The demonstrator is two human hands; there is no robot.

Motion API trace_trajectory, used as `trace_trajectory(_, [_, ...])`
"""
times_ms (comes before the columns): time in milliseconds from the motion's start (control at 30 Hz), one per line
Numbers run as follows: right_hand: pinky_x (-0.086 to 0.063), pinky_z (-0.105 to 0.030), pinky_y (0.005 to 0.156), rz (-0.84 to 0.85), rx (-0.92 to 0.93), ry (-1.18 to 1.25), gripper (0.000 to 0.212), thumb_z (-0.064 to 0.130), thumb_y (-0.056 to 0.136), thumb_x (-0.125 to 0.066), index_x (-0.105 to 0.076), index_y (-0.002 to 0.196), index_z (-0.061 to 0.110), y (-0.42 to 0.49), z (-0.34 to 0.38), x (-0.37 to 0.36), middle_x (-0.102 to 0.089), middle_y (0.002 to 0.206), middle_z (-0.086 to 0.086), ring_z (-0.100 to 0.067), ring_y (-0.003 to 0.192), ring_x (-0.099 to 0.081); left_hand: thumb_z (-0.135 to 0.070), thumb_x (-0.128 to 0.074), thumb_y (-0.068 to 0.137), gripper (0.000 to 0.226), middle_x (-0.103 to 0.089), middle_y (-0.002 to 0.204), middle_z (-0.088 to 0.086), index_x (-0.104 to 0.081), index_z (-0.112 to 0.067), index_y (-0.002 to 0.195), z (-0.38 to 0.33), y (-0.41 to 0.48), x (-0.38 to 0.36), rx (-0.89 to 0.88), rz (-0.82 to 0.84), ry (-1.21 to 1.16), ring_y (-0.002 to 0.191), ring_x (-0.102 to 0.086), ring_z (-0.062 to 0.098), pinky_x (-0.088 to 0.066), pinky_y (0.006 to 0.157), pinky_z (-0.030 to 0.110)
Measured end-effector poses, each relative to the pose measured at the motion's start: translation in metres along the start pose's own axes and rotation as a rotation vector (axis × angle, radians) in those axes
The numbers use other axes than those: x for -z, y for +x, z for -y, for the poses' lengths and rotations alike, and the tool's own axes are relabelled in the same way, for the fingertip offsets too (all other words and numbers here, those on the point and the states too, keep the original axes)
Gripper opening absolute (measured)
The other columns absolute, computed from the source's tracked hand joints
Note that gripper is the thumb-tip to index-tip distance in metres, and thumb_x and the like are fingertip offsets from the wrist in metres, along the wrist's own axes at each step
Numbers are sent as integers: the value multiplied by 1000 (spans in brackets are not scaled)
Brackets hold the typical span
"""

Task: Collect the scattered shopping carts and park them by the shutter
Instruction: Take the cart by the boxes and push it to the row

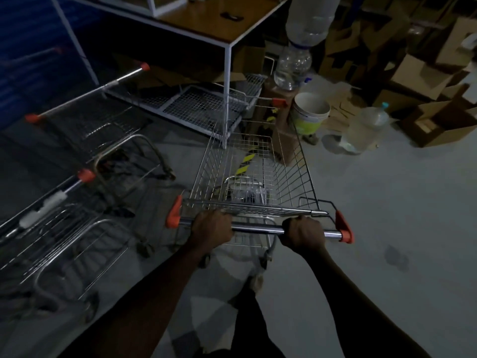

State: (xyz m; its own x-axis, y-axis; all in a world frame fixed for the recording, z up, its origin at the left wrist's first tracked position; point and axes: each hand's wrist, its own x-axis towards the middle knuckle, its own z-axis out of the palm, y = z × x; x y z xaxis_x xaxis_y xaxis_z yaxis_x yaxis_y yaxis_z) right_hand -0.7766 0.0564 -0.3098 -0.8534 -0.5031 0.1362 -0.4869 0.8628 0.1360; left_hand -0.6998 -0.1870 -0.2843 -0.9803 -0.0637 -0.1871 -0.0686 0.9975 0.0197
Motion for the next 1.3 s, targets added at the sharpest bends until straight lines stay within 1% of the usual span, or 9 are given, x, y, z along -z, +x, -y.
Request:
trace_trajectory(133, [-39, -26, 43, -53, 133, 54, 26, 32, 54, -71, -52, 50, 15, 89, -26, -17, -47, 42, -5, -26, 34, -48, -46, -54, 86, 36, -70, 103, 1, -67, -24, 110, 11, 69, 22, 45, -8, -15, 101, -64, 22, -47, 85, 31])
trace_trajectory(300, [-36, -22, 42, -65, 268, 77, 26, 37, 53, -68, -53, 49, 16, 200, -49, -29, -48, 42, -2, -23, 34, -48, -40, -70, 66, 22, -61, 59, 2, -66, -18, 62, 31, 145, 28, 65, -211, -6, 56, -62, 26, -45, 53, 28])
trace_trajectory(433, [-35, -23, 43, -173, 387, 78, 19, 34, 61, -56, -53, 53, 17, 281, -63, -50, -47, 46, -5, -24, 38, -48, -45, -81, 49, 32, -61, 52, -1, -65, -18, 54, 47, 205, 33, 245, -127, -55, 48, -63, 23, -49, 48, 26])
trace_trajectory(600, [-33, -24, 44, -262, 452, 58, 16, 29, 57, -57, -48, 54, 16, 368, -63, -71, -44, 47, -8, -23, 38, -45, -45, -65, 77, 31, -70, 80, 6, -71, -14, 81, 63, 262, 53, 297, -89, -112, 81, -69, 30, -51, 69, 32])
trace_trajectory(767, [-33, -29, 48, -314, 489, 76, 20, 24, 57, -62, -44, 56, 17, 445, -59, -89, -41, 48, -9, -23, 41, -42, -41, -70, 53, 27, -54, 45, 2, -60, -17, 49, 95, 323, 47, 418, -105, -50, 39, -57, 22, -47, 41, 26])
trace_trajectory(867, [-35, -28, 45, -311, 512, 63, 23, 23, 56, -67, -44, 56, 17, 494, -55, -92, -42, 49, -8, -24, 41, -43, -40, -81, 50, 32, -52, 44, -2, -57, -19, 47, 116, 358, 48, 396, -152, -50, 39, -55, 18, -42, 41, 20])
trace_trajectory(1000, [-33, -24, 42, -159, 579, 70, 31, 36, 43, -75, -50, 52, 19, 552, -48, -90, -46, 47, -4, -24, 38, -46, -40, -86, 46, 35, -49, 44, -4, -56, -21, 47, 139, 398, 56, 448, -193, -125, 40, -54, 14, -32, 42, 15])
trace_trajectory(1133, [-31, -27, 43, -318, 689, 43, 21, 30, 56, -66, -50, 55, 18, 596, -45, -97, -43, 51, -6, -24, 42, -44, -38, -80, 54, 23, -57, 51, -4, -65, -22, 55, 162, 430, 54, 446, -216, -143, 46, -58, 17, -41, 43, 21])
trace_trajectory(1300, [-30, -31, 47, -497, 770, 88, 16, 21, 70, -57, -49, 57, 16, 646, -44, -107, -41, 52, -9, -23, 46, -43, -35, -87, 34, 30, -59, 49, -3, -68, -23, 53, 168, 460, 72, 510, -247, -144, 40, -58, 15, -42, 36, 20])
